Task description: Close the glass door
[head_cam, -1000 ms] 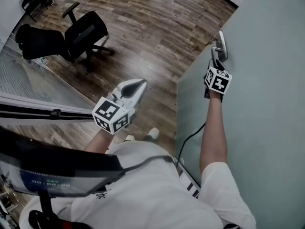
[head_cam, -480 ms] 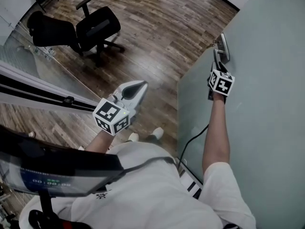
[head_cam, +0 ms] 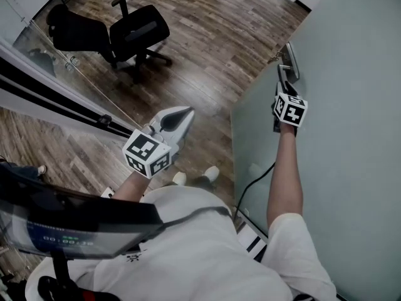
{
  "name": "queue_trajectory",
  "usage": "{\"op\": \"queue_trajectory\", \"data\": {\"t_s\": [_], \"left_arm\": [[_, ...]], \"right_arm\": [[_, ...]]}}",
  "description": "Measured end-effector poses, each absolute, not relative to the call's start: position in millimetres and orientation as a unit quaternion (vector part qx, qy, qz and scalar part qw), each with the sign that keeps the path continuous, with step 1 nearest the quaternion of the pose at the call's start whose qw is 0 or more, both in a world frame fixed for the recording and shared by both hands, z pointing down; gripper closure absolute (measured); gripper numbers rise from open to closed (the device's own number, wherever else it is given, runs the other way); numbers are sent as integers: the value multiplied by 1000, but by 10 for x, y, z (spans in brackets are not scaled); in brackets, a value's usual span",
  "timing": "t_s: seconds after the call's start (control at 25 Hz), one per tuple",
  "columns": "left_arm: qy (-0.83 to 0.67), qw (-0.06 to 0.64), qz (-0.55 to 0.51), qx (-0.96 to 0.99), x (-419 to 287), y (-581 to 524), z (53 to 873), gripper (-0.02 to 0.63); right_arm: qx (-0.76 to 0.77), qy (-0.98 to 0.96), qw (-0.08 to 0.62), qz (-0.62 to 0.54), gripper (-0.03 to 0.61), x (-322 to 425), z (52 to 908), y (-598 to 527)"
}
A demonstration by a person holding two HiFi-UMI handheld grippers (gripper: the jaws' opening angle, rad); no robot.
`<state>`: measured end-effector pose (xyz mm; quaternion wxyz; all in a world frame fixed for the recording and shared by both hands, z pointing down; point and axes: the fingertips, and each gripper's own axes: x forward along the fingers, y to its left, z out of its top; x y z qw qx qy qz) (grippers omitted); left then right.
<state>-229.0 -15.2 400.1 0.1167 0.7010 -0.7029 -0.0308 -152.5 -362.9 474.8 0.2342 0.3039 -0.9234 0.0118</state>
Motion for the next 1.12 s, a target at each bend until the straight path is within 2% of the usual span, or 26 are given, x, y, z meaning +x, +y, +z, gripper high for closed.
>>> {"op": "queue_trajectory", "data": {"t_s": [0.72, 1.12], "left_arm": [[-729, 109, -38, 675, -2331, 731, 3971, 611], [-780, 121, -46, 613, -1974, 1310, 4039, 611]], "right_arm": [[238, -941, 238, -4, 483, -1948, 4738, -2737], [207, -949, 236, -22, 483, -2059, 4712, -2176]]}}
